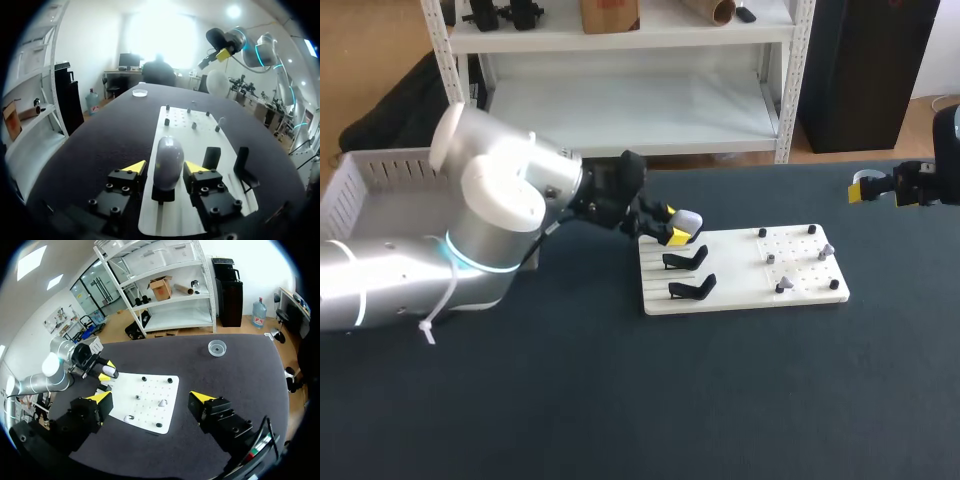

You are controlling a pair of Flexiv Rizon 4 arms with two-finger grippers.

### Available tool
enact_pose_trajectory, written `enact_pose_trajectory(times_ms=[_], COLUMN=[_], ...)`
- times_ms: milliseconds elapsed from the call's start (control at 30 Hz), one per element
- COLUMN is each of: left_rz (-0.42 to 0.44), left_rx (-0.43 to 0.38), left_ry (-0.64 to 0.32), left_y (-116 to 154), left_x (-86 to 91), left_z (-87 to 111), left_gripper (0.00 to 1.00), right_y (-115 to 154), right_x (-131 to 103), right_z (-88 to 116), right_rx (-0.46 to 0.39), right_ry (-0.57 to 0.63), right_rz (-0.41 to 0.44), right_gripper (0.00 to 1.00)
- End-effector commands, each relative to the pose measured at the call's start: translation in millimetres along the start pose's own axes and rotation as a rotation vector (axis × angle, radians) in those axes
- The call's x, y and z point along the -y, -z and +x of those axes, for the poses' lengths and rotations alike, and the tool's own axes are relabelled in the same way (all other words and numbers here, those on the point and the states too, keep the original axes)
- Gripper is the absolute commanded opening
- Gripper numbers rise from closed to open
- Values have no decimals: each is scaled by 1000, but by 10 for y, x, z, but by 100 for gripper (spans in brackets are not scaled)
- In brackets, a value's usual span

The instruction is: Pick up each earbud case from the left stands, insert the matching earbuds, close the lid, and place the case in the box.

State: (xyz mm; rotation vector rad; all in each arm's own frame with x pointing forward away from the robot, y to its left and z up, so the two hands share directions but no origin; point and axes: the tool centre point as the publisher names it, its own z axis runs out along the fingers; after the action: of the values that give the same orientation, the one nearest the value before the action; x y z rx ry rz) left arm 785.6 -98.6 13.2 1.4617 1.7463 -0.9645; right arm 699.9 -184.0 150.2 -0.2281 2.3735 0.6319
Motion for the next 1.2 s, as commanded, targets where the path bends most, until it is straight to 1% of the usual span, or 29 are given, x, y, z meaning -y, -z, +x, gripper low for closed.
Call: enact_pose_trajectory(times_ms=[33,100,200,300,367,467,633,767,900,967,1000,1200], left_rz=[1,1,1,3,4,7,11,14,23,13,10,-8], left_rx=[6,7,12,16,20,25,57,71,59,59,55,53], left_ry=[-1,-1,2,4,1,-6,-18,-54,-88,-101,-103,-120], left_y=[-11,-5,2,5,21,53,154,283,361,381,381,355], left_x=[6,16,17,14,18,31,73,120,166,191,200,268], left_z=[22,29,45,48,41,21,-38,-151,-286,-359,-393,-557], left_gripper=[42,42,37,18,0,0,0,0,0,0,0,0], right_y=[1,1,1,1,1,1,1,1,1,1,-46,-416], right_x=[9,9,9,9,9,9,9,9,9,9,-61,-515], right_z=[0,0,0,0,0,0,0,0,0,0,3,52], right_rx=[-1,-1,-1,-1,-1,-1,-1,-1,-1,-1,-16,-48], right_ry=[1,1,1,1,1,1,1,1,1,1,13,28], right_rz=[-4,-4,-4,-4,-4,-4,-4,-4,-4,-4,14,-36], right_gripper=[100,100,100,100,100,100,100,100,100,100,100,100])
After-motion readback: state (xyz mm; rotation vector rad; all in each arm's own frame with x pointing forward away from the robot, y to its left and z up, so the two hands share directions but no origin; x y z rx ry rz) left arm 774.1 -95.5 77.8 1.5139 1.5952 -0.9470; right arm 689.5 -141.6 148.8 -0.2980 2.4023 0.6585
